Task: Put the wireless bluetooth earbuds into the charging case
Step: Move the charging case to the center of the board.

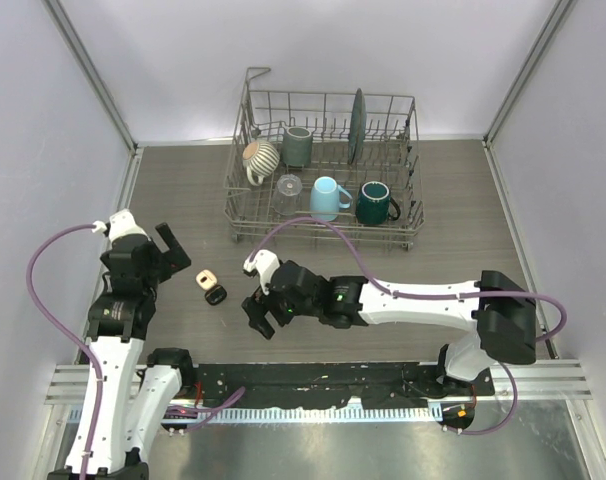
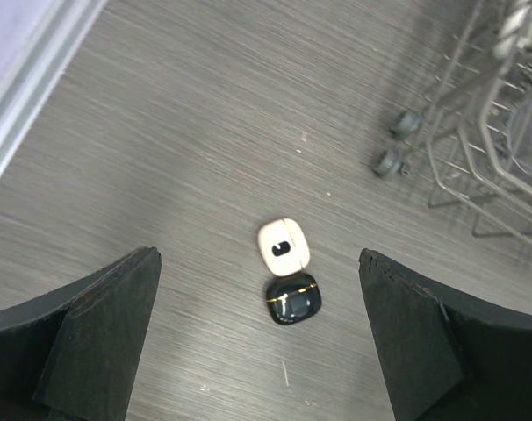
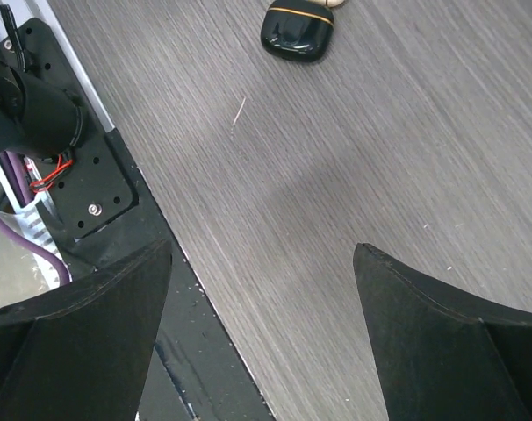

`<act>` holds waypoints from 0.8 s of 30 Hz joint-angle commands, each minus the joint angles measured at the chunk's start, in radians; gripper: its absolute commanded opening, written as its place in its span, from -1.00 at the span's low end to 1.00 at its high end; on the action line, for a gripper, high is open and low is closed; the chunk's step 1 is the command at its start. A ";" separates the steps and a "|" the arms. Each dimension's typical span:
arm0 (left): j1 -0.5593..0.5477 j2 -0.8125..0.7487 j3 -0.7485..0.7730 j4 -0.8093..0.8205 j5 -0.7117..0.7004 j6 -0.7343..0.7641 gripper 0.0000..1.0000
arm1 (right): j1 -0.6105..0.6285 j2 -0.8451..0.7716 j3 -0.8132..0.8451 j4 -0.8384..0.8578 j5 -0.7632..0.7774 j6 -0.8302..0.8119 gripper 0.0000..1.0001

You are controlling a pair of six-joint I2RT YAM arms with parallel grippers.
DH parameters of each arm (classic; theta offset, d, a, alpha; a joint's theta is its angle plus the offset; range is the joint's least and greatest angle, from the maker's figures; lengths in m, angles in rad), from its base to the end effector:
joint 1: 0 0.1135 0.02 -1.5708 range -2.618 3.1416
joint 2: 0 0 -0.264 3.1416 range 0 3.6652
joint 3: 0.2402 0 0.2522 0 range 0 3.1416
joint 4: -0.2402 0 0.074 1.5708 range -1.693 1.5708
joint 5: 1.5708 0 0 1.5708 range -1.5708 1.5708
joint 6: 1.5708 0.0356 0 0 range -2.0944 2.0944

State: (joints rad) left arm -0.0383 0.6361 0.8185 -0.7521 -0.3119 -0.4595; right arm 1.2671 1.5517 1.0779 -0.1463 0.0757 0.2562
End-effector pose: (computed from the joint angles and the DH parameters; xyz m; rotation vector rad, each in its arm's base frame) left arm 0.1288 0.0060 0.3156 -0.6163 2.0181 0.0371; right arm 0.1071 0.3326 0.2554 -1.0729 2.0313 0.7529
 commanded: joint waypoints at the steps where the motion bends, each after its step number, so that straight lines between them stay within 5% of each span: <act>1: -0.002 0.005 -0.007 0.057 0.183 0.051 0.99 | 0.005 -0.090 -0.013 0.054 0.059 -0.052 0.80; 8: -0.002 0.019 0.114 -0.006 0.516 -0.028 1.00 | 0.005 -0.408 -0.166 0.031 0.183 -0.015 0.86; 13: -0.002 0.008 0.154 -0.082 0.341 -0.016 1.00 | 0.003 -0.533 -0.265 0.082 0.158 -0.067 0.87; 18: 0.000 -0.009 0.104 -0.090 0.110 -0.050 1.00 | 0.003 -0.434 -0.257 0.134 0.041 -0.207 0.88; 24: 0.000 0.052 0.059 0.028 0.018 0.010 1.00 | 0.003 -0.260 -0.234 0.315 0.009 -0.420 0.96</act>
State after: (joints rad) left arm -0.0391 0.6369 0.8902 -0.8150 -0.1780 -0.4816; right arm 1.2678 1.2304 0.8299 -0.0204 0.1318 0.0128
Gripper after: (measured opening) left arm 0.996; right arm 0.967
